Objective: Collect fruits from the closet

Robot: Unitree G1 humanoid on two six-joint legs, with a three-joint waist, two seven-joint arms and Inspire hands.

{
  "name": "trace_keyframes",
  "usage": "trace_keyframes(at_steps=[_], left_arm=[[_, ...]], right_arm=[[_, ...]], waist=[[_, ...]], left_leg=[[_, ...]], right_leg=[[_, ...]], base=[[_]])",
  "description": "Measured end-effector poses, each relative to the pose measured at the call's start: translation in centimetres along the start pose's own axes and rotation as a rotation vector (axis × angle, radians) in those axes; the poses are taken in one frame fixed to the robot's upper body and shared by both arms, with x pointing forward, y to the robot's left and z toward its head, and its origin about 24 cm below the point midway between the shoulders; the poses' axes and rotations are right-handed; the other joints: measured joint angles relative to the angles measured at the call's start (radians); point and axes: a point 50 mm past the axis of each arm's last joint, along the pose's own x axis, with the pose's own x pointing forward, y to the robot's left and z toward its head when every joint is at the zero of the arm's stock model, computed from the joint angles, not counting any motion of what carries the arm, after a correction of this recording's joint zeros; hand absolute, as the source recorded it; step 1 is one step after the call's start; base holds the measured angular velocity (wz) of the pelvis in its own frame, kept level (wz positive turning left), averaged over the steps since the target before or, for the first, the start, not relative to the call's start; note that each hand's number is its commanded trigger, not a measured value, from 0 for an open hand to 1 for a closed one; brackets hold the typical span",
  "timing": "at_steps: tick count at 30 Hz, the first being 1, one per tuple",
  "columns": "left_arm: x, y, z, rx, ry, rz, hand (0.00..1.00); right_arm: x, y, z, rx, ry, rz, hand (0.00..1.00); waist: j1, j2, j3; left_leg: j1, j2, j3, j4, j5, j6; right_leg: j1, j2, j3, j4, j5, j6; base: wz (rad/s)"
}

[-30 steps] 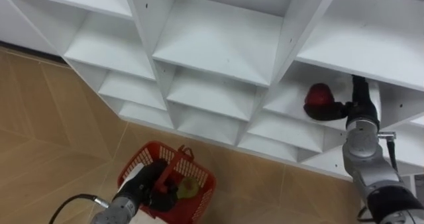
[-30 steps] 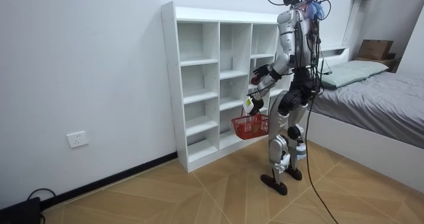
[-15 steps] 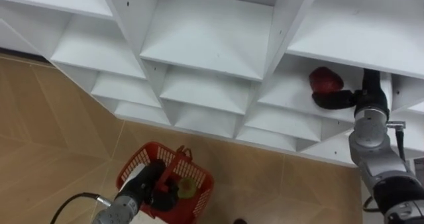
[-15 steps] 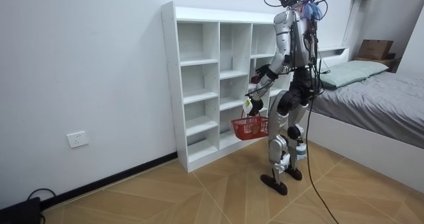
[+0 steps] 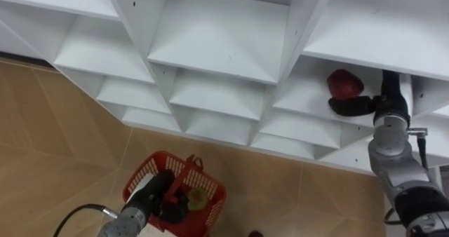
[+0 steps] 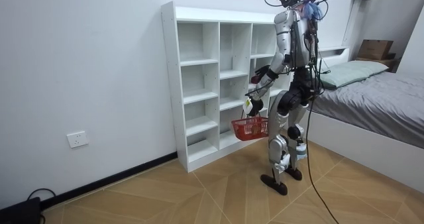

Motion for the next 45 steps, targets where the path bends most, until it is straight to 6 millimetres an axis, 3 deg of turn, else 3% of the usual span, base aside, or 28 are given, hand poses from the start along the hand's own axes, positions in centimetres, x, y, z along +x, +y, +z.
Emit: trace_keyframes(at_steps=[5, 14, 35, 37, 39, 40, 45], left_arm=[[0.1, -0.2, 0.3, 0.010, -0.007, -0.009, 1.00], [0.2, -0.2, 0.5, 0.012, -0.009, -0.008, 1.00], [0.2, -0.3, 0.3, -0.004, -0.003, 0.004, 1.00], [0.2, -0.3, 0.3, -0.003, -0.003, 0.003, 1.00], [0.2, -0.4, 0.3, -0.003, -0.004, 0.000, 1.00], [0.2, -0.4, 0.3, -0.004, -0.005, -0.001, 1.00], [0.2, -0.3, 0.3, -0.013, -0.004, -0.001, 1.00]], right_arm=[[0.0, 0.2, -0.4, -0.017, 0.027, 0.032, 0.00], [0.6, 0.3, 0.4, -0.014, 0.014, 0.057, 0.00], [0.5, 0.6, 0.3, -0.029, 0.014, 0.074, 0.00], [0.5, 0.6, 0.3, -0.030, 0.016, 0.075, 0.23], [0.5, 0.6, 0.3, -0.030, 0.016, 0.076, 0.81], [0.5, 0.6, 0.3, -0.031, 0.016, 0.077, 1.00], [0.6, 0.1, 0.3, -0.062, 0.005, 0.054, 1.00]], waist=[[0.017, 0.011, -0.0006], [0.015, 0.011, -0.0005], [0.013, 0.009, 0.0007], [0.013, 0.009, 0.0008], [0.013, 0.008, 0.0009], [0.013, 0.008, 0.0010], [0.013, 0.007, 0.0016]], left_leg=[[-0.006, 0.002, 0.000, 0.000, 0.000, 0.000], [-0.014, 0.001, 0.003, 0.006, 0.000, 0.000], [-0.014, -0.001, 0.003, 0.006, 0.001, 0.002], [-0.014, -0.001, 0.003, 0.007, 0.001, 0.002], [-0.014, -0.001, 0.003, 0.007, 0.001, 0.002], [-0.014, -0.001, 0.003, 0.007, 0.001, 0.002], [-0.014, -0.001, 0.003, 0.007, 0.002, 0.002]], right_leg=[[-0.013, 0.000, 0.002, 0.011, 0.000, 0.000], [-0.017, -0.002, -0.003, 0.012, 0.000, 0.000], [-0.018, -0.004, -0.001, 0.012, 0.000, 0.000], [-0.018, -0.004, -0.001, 0.012, 0.000, 0.000], [-0.018, -0.004, -0.001, 0.012, 0.000, 0.000], [-0.018, -0.005, -0.001, 0.012, 0.000, 0.000], [-0.018, -0.005, -0.001, 0.012, 0.000, 0.000]], base=[[-0.02], [0.00], [0.00], [0.00], [0.00], [0.00], [0.00]])
